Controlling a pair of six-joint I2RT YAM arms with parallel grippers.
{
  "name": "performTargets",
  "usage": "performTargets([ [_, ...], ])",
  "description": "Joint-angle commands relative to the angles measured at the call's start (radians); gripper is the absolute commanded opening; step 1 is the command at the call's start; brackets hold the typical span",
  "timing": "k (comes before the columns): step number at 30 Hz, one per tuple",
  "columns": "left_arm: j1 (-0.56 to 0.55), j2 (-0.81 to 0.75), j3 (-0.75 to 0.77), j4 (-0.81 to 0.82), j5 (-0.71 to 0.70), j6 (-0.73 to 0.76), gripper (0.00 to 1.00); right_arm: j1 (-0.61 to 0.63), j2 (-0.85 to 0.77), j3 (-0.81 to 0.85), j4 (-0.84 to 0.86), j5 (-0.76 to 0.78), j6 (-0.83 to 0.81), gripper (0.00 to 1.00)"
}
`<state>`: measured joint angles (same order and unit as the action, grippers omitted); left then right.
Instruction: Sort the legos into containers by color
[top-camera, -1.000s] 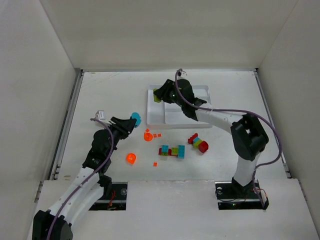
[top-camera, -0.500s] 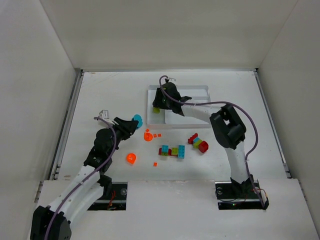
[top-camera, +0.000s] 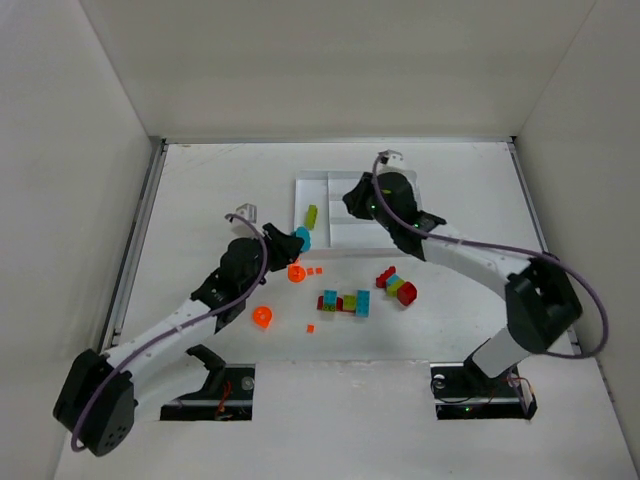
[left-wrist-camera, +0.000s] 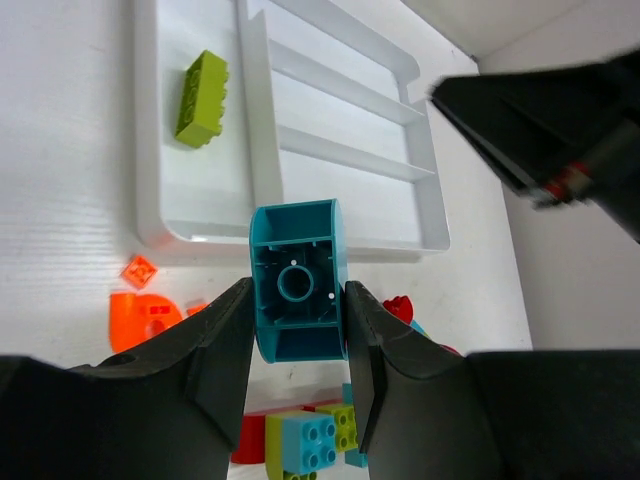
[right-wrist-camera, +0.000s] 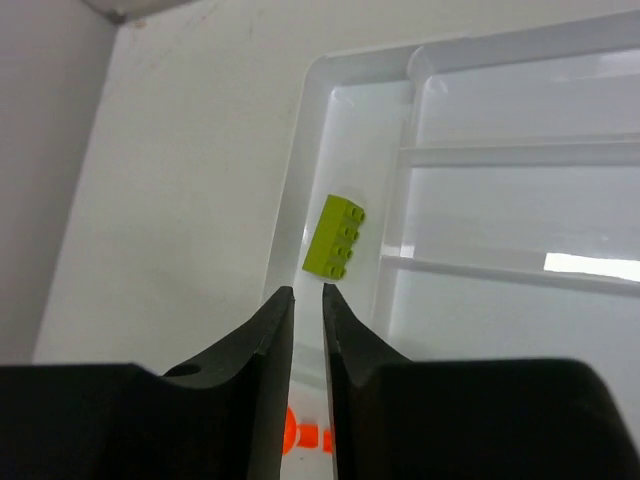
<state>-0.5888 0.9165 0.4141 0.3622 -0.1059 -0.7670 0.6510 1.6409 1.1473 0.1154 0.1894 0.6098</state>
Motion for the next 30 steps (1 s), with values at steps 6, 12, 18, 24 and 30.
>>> performTargets([
  [6, -0.157, 0.287, 0.28, 0.024, -0.112, 0.202, 0.2, -0.075, -0.36, -0.36, 0.159, 0.074, 0.002, 0.29],
  [12, -0.203, 0.499, 0.475, -0.041, -0.106, 0.296, 0.21, -0.073, -0.454, -0.552, 0.265, 0.156, 0.038, 0.53],
  [18, -0.228, 0.672, 0.626, -0.124, -0.107, 0.388, 0.22, -0.072, -0.455, -0.604, 0.319, 0.189, 0.061, 0.61],
  [24, -0.22, 0.783, 0.667, -0.128, -0.074, 0.393, 0.23, -0.084, -0.48, -0.626, 0.331, 0.2, 0.068, 0.61],
  [30, -0.207, 0.846, 0.69, -0.115, -0.057, 0.387, 0.26, -0.08, -0.455, -0.618, 0.334, 0.197, 0.065, 0.62],
])
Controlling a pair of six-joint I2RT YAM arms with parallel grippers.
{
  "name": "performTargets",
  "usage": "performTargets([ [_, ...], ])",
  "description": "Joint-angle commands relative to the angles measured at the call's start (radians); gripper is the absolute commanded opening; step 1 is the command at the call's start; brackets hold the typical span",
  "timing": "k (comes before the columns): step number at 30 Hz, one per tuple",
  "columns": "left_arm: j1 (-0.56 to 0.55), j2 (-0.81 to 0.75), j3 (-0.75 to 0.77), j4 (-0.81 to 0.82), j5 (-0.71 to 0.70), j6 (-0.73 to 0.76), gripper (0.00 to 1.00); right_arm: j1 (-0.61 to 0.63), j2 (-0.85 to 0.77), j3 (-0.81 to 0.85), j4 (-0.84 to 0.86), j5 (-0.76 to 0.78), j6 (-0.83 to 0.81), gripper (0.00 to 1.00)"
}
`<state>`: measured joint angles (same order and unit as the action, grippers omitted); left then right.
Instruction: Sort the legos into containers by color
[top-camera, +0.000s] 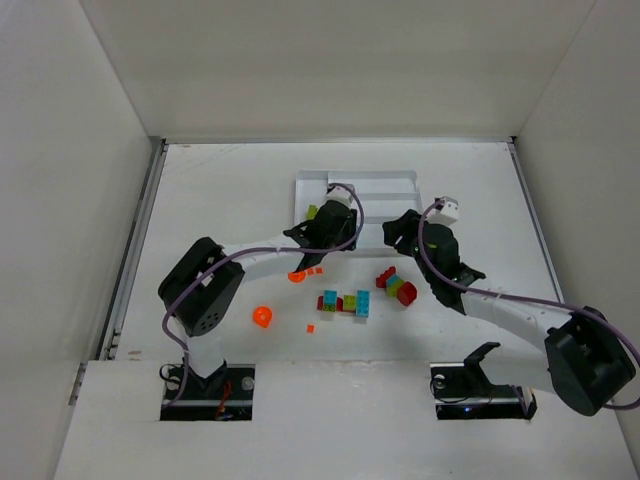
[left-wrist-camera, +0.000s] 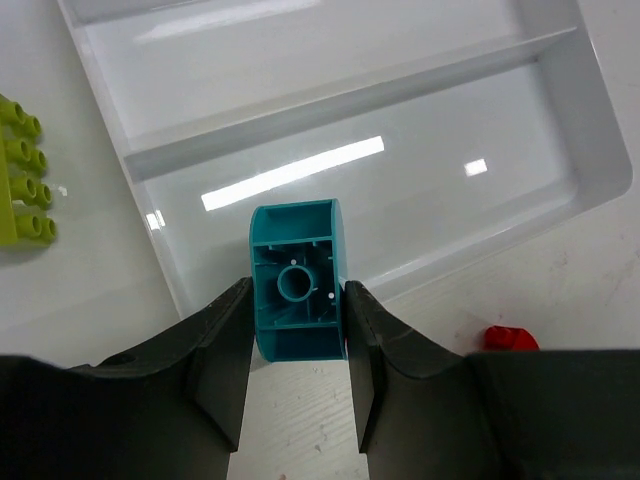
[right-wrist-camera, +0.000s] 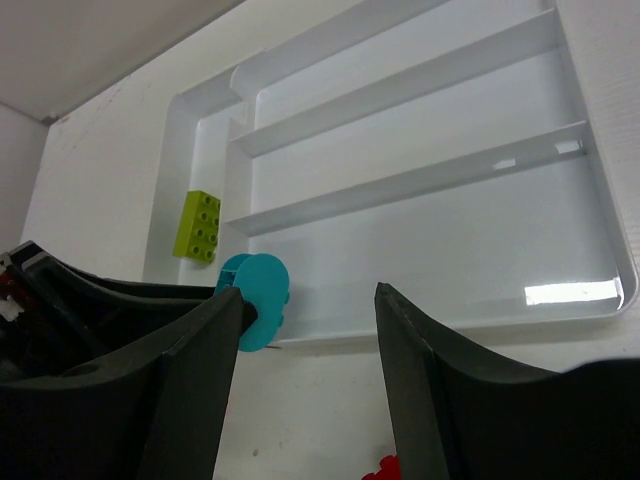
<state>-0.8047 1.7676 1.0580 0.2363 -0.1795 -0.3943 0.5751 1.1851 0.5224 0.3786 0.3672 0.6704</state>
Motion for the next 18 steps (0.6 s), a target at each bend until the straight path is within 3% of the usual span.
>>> performTargets([
  [1, 0.015, 0.001, 0.046, 0.015, 0.015, 0.012, 0.26, -0.004, 0.005, 0.01, 0.071, 0.019, 0.001, 0.62],
  [7, 0.035, 0.009, 0.043, 0.034, 0.021, 0.006, 0.35, -0.004, 0.03, 0.021, 0.072, 0.016, -0.002, 0.64],
  [11, 0.045, -0.003, 0.033, 0.037, 0.012, 0.003, 0.59, -0.001, 0.027, 0.022, 0.072, 0.013, -0.009, 0.68],
  [14, 0.046, -0.077, -0.009, 0.05, 0.002, 0.003, 0.64, 0.015, 0.024, 0.028, 0.068, 0.016, -0.026, 0.69],
  [16, 0.045, -0.152, -0.048, 0.064, -0.017, 0.002, 0.64, 0.035, 0.022, 0.039, 0.062, 0.021, -0.048, 0.66],
  [18, 0.043, -0.239, -0.094, 0.073, -0.04, 0.002, 0.64, 0.064, 0.028, 0.056, 0.054, 0.021, -0.077, 0.56],
])
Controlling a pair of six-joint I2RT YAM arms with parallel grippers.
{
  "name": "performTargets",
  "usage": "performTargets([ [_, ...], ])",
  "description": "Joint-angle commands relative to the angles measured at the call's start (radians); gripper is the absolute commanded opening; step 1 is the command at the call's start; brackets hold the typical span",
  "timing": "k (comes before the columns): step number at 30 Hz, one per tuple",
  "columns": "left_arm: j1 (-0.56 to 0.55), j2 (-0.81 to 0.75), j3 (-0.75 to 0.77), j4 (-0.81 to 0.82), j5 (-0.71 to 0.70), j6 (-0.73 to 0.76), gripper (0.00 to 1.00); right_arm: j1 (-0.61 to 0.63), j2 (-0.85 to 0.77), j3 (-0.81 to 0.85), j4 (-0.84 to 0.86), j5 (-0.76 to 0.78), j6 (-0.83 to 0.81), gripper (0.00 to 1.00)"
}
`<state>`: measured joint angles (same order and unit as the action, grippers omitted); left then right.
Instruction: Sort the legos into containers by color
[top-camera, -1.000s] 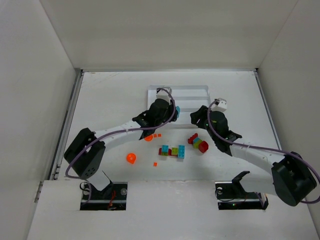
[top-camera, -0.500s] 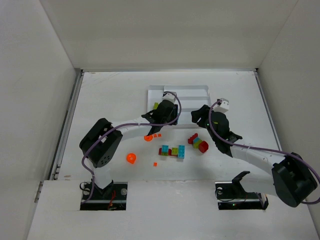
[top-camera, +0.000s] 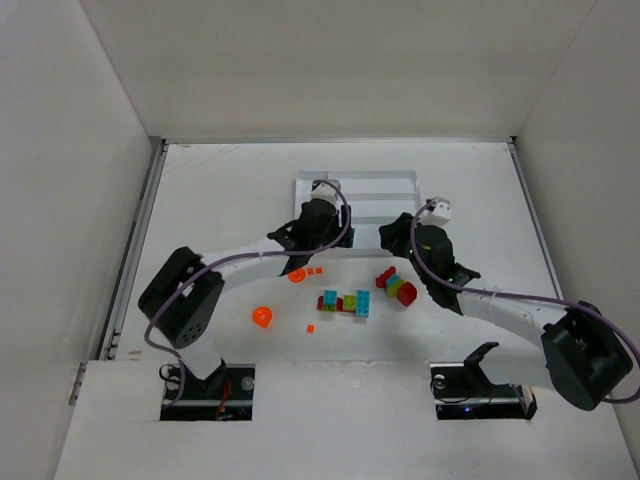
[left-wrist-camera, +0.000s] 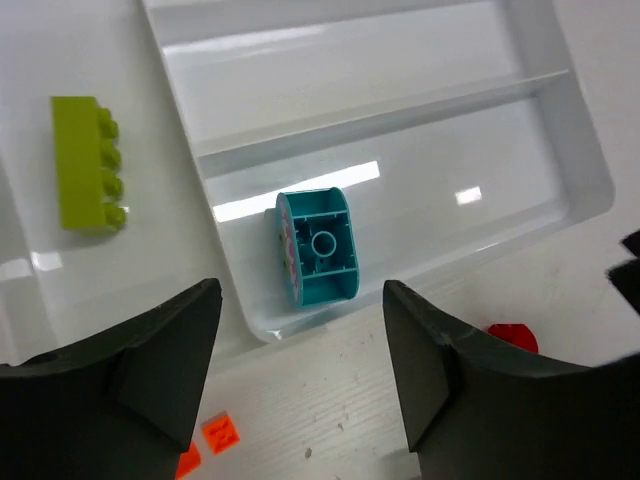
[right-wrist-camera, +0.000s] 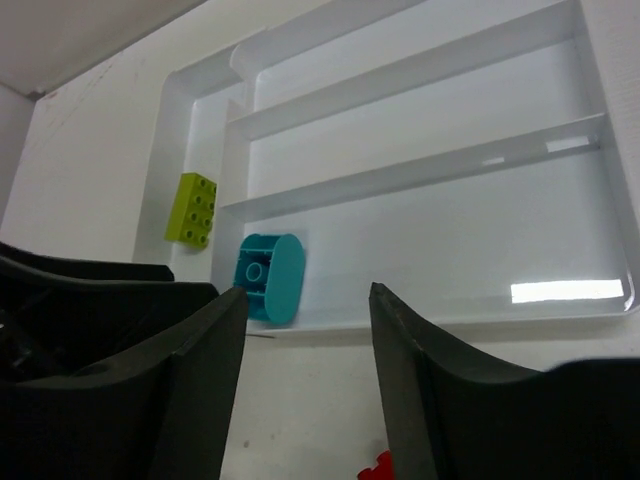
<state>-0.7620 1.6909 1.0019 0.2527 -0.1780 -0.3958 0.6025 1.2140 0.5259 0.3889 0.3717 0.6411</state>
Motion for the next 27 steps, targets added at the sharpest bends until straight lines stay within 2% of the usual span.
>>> performTargets([
  [1, -0.001, -0.21, -0.066, 0.06, -0.054, 0.002, 0.62, 0.059, 0.007, 0.063, 0.039, 0.018, -0.058, 0.47],
  [4, -0.006, -0.344, -0.158, 0.059, -0.093, -0.015, 0.58, 0.142, 0.036, 0.111, 0.007, 0.033, -0.093, 0.28],
  [7, -0.007, -0.476, -0.256, 0.027, -0.129, -0.044, 0.54, 0.234, 0.056, 0.144, -0.056, 0.059, -0.09, 0.24],
  [10, -0.009, -0.6, -0.351, -0.036, -0.161, -0.08, 0.52, 0.337, 0.074, 0.16, -0.135, 0.072, -0.061, 0.32],
  [13, -0.006, -0.693, -0.445, -0.076, -0.193, -0.129, 0.51, 0.433, 0.116, 0.195, -0.226, 0.096, -0.028, 0.59],
  [16, 0.0, -0.743, -0.499, -0.102, -0.196, -0.159, 0.51, 0.525, 0.156, 0.227, -0.289, 0.143, -0.015, 0.69],
  [20, -0.001, -0.798, -0.533, -0.131, -0.199, -0.178, 0.51, 0.604, 0.211, 0.279, -0.412, 0.217, 0.023, 0.71],
  [25, -0.01, -0.839, -0.554, -0.15, -0.199, -0.192, 0.52, 0.633, 0.266, 0.329, -0.498, 0.249, 0.072, 0.57],
  [27, -0.012, -0.847, -0.565, -0.15, -0.199, -0.202, 0.52, 0.633, 0.289, 0.344, -0.513, 0.256, 0.081, 0.56],
])
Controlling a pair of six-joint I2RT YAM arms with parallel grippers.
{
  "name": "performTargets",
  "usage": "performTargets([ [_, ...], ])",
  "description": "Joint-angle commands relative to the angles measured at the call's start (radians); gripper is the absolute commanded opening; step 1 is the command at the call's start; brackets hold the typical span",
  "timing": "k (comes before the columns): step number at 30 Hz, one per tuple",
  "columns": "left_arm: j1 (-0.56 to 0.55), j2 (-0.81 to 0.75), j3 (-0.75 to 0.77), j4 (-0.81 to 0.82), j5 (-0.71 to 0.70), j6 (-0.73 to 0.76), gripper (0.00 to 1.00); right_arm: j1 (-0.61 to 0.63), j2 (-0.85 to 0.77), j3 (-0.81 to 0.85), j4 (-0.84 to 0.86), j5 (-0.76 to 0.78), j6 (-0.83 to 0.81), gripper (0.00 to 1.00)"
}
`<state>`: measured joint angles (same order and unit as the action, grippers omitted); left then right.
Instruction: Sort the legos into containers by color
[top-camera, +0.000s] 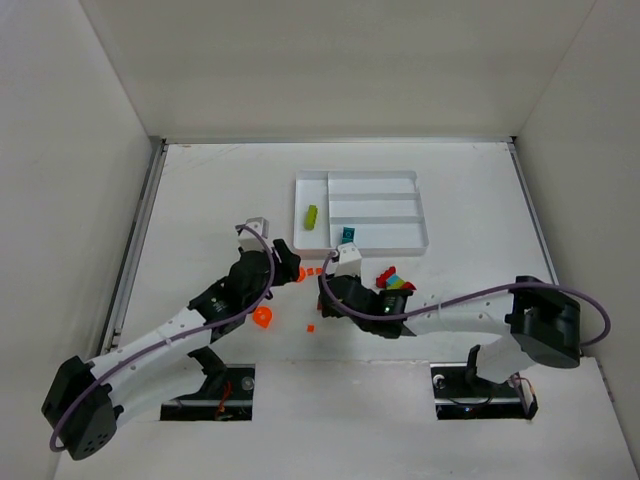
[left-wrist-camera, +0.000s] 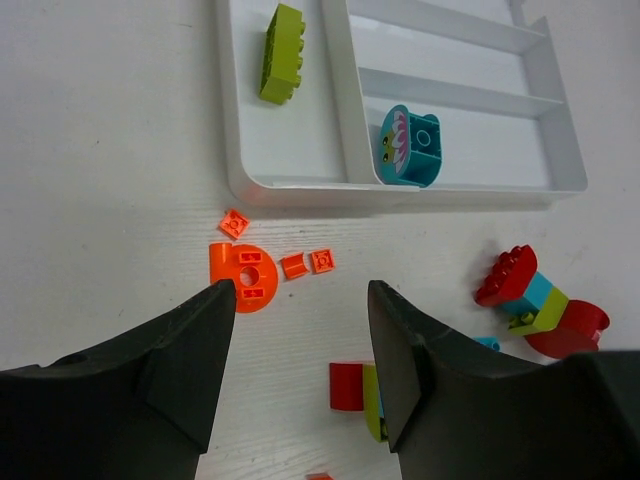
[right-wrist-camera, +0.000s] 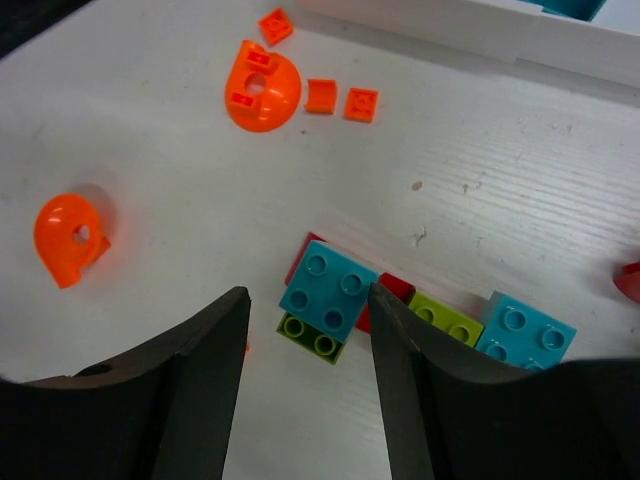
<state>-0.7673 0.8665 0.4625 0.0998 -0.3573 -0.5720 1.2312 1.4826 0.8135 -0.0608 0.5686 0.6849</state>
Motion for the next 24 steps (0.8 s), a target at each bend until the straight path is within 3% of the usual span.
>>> performTargets([
  [1, -0.007, -0.027, -0.028, 0.003, -0.019, -0.029, 0.52, 0.004, 0.031, 0.064, -0.076, 0.06, 0.042, 0.57],
  [9, -0.011, -0.046, -0.051, 0.003, -0.011, -0.04, 0.53, 0.004, 0.122, 0.121, -0.14, 0.091, 0.062, 0.58],
  [14, -0.013, -0.053, -0.056, 0.003, -0.011, -0.04, 0.53, 0.004, 0.151, 0.139, -0.136, 0.094, 0.073, 0.42],
  [19, -0.014, -0.073, -0.062, 0.003, -0.003, -0.046, 0.53, 0.004, 0.065, 0.119, -0.099, 0.123, 0.068, 0.31],
  [24, -0.022, -0.096, -0.05, 0.014, 0.017, -0.072, 0.55, -0.049, -0.089, 0.043, 0.022, 0.054, 0.016, 0.29],
])
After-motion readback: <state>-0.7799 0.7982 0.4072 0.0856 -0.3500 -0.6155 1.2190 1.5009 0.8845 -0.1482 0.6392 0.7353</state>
